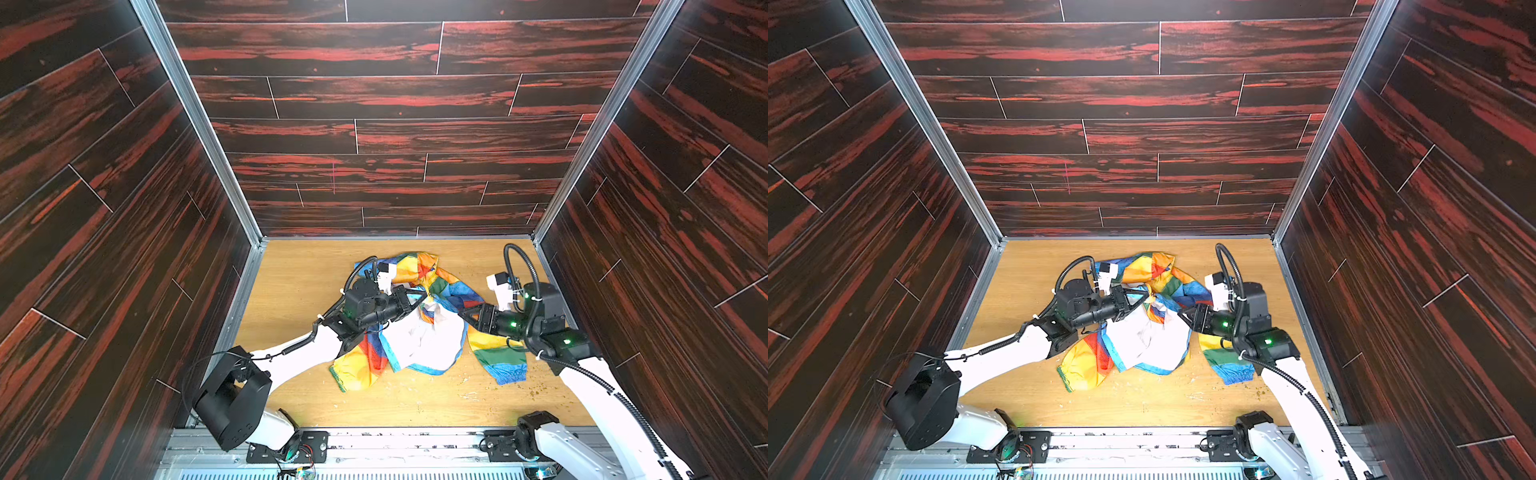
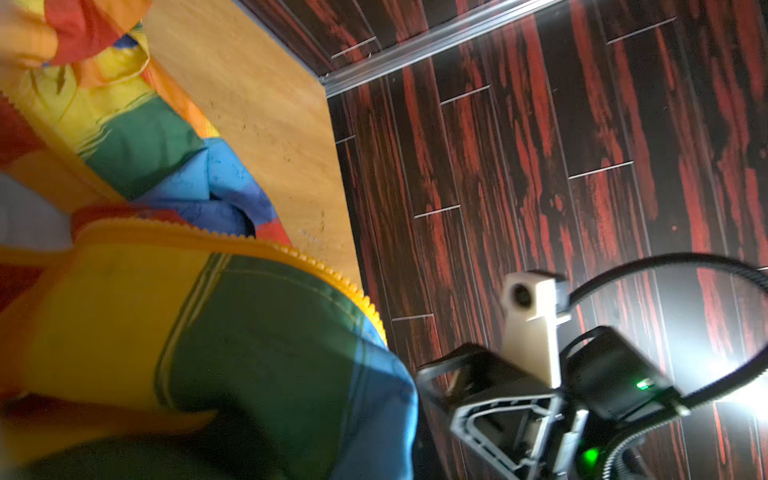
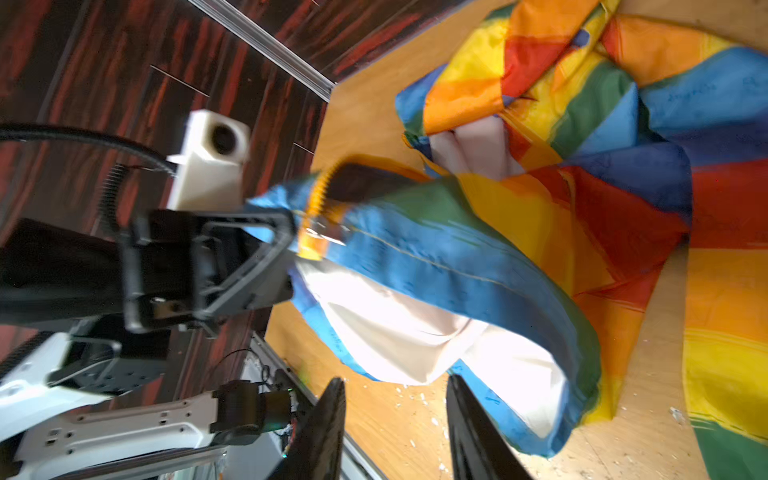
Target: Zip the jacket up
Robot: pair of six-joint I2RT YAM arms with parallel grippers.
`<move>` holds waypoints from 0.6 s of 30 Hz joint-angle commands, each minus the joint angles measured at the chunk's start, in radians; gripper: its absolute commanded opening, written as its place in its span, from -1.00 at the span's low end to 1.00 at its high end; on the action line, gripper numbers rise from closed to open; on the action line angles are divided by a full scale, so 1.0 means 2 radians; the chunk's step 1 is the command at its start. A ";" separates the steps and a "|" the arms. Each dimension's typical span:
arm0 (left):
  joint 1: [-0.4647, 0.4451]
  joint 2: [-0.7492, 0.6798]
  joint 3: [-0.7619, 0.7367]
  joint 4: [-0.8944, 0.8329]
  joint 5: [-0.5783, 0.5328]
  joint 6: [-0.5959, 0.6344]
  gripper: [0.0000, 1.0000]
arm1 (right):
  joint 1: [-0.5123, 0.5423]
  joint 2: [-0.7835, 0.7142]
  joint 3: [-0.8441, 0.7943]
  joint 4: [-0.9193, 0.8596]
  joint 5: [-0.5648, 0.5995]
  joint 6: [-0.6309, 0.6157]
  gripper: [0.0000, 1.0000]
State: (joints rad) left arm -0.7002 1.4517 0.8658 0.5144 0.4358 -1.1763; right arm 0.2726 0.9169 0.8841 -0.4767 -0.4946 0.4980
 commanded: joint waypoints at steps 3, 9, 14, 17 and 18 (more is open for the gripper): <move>0.002 -0.043 0.016 -0.071 0.037 0.034 -1.00 | 0.011 0.022 0.040 -0.022 -0.055 -0.056 -0.04; 0.003 -0.064 0.016 -0.101 0.057 0.048 -1.00 | 0.063 0.037 0.045 0.017 -0.046 -0.094 0.03; 0.006 -0.071 0.021 -0.119 0.089 0.057 -1.00 | 0.083 0.034 0.015 0.088 -0.042 -0.118 -0.12; 0.009 -0.075 0.025 -0.139 0.108 0.071 -1.00 | 0.083 0.038 -0.004 0.125 -0.047 -0.122 -0.25; 0.010 -0.077 0.026 -0.147 0.113 0.077 -1.00 | 0.083 0.042 -0.007 0.134 -0.050 -0.122 -0.31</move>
State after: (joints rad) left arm -0.6880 1.3418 0.8795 0.2615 0.6014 -1.0676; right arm 0.4366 0.9901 0.8928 -0.3008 -0.5697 0.2974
